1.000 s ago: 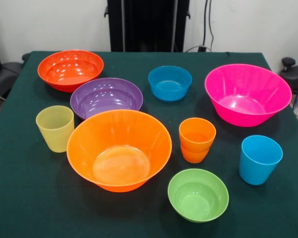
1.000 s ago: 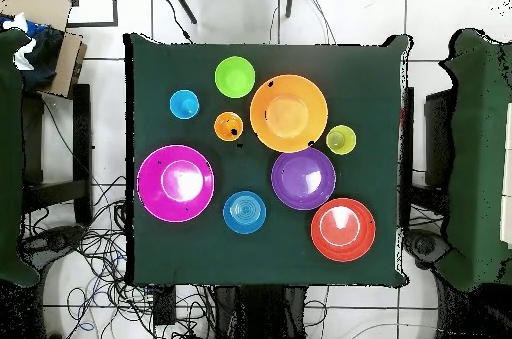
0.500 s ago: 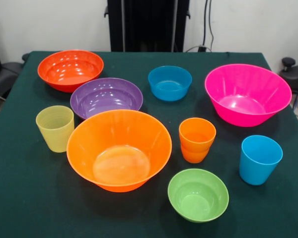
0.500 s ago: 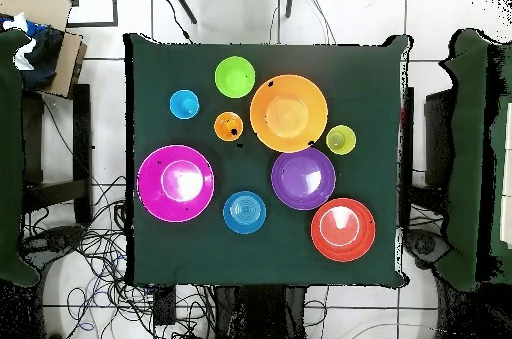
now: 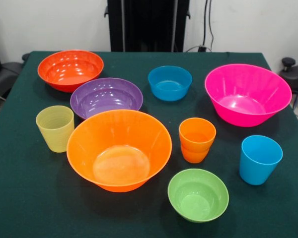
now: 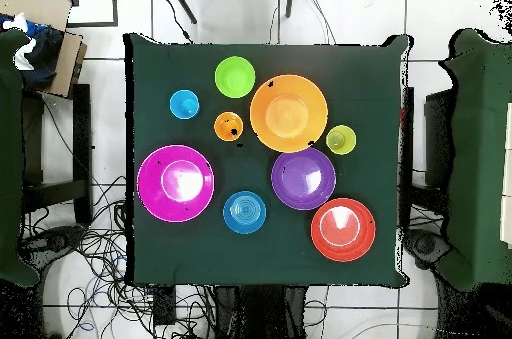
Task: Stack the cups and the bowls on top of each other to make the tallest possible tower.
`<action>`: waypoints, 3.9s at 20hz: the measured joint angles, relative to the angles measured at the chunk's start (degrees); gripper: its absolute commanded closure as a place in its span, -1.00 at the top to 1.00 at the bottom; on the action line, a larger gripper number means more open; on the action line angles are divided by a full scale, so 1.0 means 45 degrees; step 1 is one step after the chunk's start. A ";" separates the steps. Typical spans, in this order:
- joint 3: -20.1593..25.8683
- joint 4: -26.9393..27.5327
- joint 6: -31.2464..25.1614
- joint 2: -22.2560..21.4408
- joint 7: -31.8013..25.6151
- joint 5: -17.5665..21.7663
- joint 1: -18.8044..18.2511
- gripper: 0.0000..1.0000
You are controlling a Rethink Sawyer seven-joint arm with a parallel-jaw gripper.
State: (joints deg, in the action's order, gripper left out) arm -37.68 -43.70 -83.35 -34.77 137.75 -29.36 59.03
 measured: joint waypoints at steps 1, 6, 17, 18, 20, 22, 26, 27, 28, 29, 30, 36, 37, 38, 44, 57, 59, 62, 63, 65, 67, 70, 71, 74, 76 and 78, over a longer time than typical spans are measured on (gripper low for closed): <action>-0.0003 0.0263 -0.0168 0.0146 0.0152 -0.0147 -0.0004 -1.00; -0.0136 0.1697 -0.1186 0.0926 0.1160 -0.0937 -0.0050 -1.00; -0.0513 0.4078 -0.2553 0.2181 0.3271 -0.2074 -0.0177 -1.00; -0.0510 0.4052 -0.2560 0.2164 0.3276 -0.2064 -0.0156 -1.00; -0.0503 0.3668 -0.2553 0.1927 0.3276 -0.1867 -0.0037 -1.00; -0.0497 0.2798 -0.2477 0.1387 0.3276 -0.1449 0.0172 -1.00; -0.0476 0.1121 -0.2201 0.0273 0.3263 -0.0775 0.0510 -1.00; -0.0473 0.0166 -0.1997 -0.0446 0.3192 -0.0360 0.0634 -1.00; -0.0469 -0.0199 -0.1884 -0.0738 0.3143 -0.0207 0.0664 -1.00; -0.0460 -0.0562 -0.1758 -0.1049 0.3078 -0.0053 0.0668 -1.00; -0.0451 -0.0924 -0.1632 -0.1361 0.3013 0.0101 0.0672 -1.00; -0.0324 -0.3283 -0.0630 -0.3487 0.2453 0.1053 0.0590 -1.00; -0.0293 -0.3574 -0.0492 -0.3764 0.2342 0.1186 0.0561 -1.00; -0.0262 -0.3864 -0.0354 -0.4041 0.2231 0.1319 0.0533 -1.00; -0.0037 -0.5384 0.0118 -0.5589 0.1186 0.2236 0.0151 -1.00; 0.0731 -0.7841 0.0502 -0.8328 -0.1296 0.3722 -0.1205 -1.00; 0.0812 -0.8106 0.0580 -0.8576 -0.1450 0.3804 -0.1315 -1.00; 0.0947 -0.8683 0.0868 -0.9028 -0.1547 0.3871 -0.1509 -1.00; 0.0991 -0.8888 0.0977 -0.9179 -0.1552 0.3886 -0.1576 -1.00; 0.1092 -0.9348 0.1279 -0.9501 -0.1552 0.3907 -0.1741 -1.00; 0.1165 -0.9720 0.1555 -0.9754 -0.1555 0.3936 -0.1856 -1.00; 0.1284 -1.0221 0.1942 -1.0112 -0.1555 0.4065 -0.2022 -1.00; 0.1343 -1.0399 0.2055 -1.0240 -0.1555 0.4138 -0.2090 -1.00; 0.1572 -1.0876 0.2549 -1.0518 -0.1555 0.4254 -0.2424 -1.00; 0.1663 -1.1045 0.2791 -1.0568 -0.1568 0.4267 -0.2590 -1.00; 0.1982 -1.1643 0.3850 -1.0614 -0.1725 0.4267 -0.3202 -1.00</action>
State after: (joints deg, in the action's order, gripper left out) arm -28.76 -96.09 -66.03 -82.53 129.99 -10.16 44.63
